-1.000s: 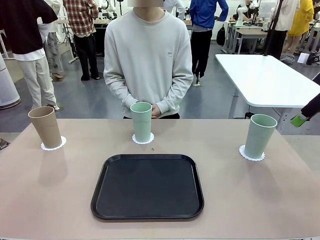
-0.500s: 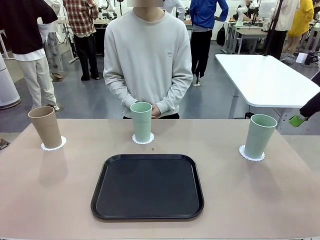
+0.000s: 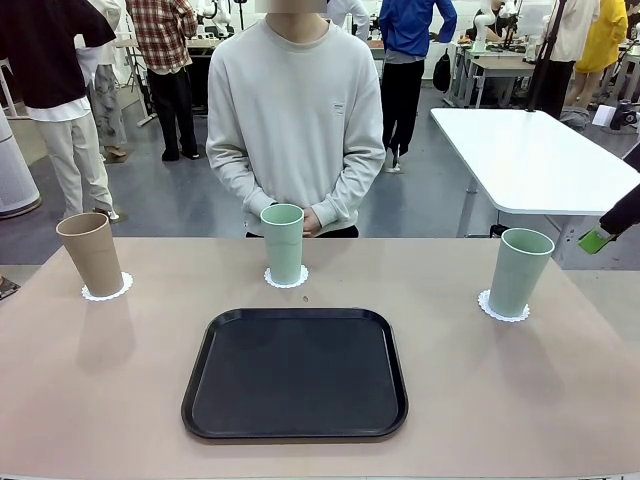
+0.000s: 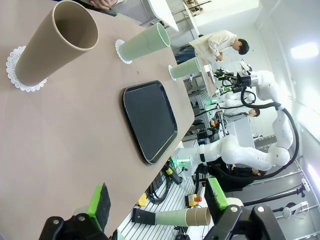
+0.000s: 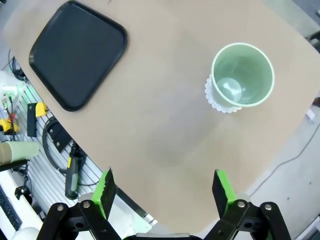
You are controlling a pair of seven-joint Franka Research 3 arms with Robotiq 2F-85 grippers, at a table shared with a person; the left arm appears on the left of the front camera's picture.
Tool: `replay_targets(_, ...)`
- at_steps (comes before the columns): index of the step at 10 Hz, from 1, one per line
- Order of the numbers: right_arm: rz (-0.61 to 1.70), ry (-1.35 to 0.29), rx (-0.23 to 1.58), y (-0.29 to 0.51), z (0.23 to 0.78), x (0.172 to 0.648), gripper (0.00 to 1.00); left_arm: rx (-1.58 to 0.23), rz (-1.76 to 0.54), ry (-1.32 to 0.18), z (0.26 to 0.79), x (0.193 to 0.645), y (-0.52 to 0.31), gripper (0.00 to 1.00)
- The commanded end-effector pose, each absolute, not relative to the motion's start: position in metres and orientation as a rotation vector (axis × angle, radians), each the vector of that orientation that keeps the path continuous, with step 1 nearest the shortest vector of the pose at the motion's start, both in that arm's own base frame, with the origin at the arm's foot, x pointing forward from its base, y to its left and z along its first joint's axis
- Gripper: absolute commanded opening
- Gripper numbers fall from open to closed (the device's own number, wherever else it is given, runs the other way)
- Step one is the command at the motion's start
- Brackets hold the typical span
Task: Place coasters on the table and set cups on them.
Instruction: Take one Reusable plastic cup from the Flat Tray and place it on a coaster set by the human.
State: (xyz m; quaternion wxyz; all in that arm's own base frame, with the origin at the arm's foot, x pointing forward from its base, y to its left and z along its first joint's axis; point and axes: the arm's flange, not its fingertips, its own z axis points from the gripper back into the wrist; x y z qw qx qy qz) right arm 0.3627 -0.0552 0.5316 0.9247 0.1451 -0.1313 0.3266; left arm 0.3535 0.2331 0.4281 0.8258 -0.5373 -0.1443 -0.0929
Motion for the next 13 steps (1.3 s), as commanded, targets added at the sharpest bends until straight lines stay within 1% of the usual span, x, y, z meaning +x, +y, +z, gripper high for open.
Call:
replay_targets(1,0.58,-0.208,0.351,-0.074,0.522,0.364,1.0,-1.154,-0.188,-0.313,0.431,0.353,0.233,1.0)
replay_targets(2,0.46,-0.2,0.456,-0.088,0.517,0.368,1.0,-1.154,-0.188,-0.313,0.431,0.353,0.233,1.0)
replay_targets(3,0.377,-0.126,0.596,-0.103,0.511,0.369,1.0,-1.154,-0.188,-0.313,0.431,0.353,0.233,1.0)
replay_targets(4,0.365,-0.108,0.802,-0.123,0.509,0.376,1.0,-1.154,-0.188,-0.313,0.431,0.353,0.233,1.0)
replay_targets(5,0.366,-0.234,1.026,-0.142,0.509,0.379,1.0,-1.154,-0.188,-0.313,0.431,0.353,0.233,1.0)
replay_targets(6,0.339,-0.342,1.149,-0.16,0.502,0.38,1.0,-1.154,-0.188,-0.313,0.431,0.353,0.233,1.0)
replay_targets(8,0.233,-0.445,1.261,-0.201,0.472,0.375,1.0,-1.154,-0.188,-0.313,0.431,0.353,0.233,1.0)
replay_targets(9,0.157,-0.464,1.261,-0.214,0.459,0.372,1.0,-1.154,-0.188,-0.313,0.431,0.353,0.233,1.0)
replay_targets(10,0.114,-0.446,1.264,-0.221,0.446,0.368,1.0,-1.154,-0.188,-0.313,0.431,0.353,0.233,1.0)
replay_targets(12,0.133,-0.35,1.327,-0.233,0.429,0.352,1.0,-1.154,-0.188,-0.313,0.431,0.353,0.233,1.0)
replay_targets(13,0.113,-0.343,1.329,-0.24,0.425,0.346,1.0,-1.154,-0.188,-0.313,0.431,0.353,0.233,1.0)
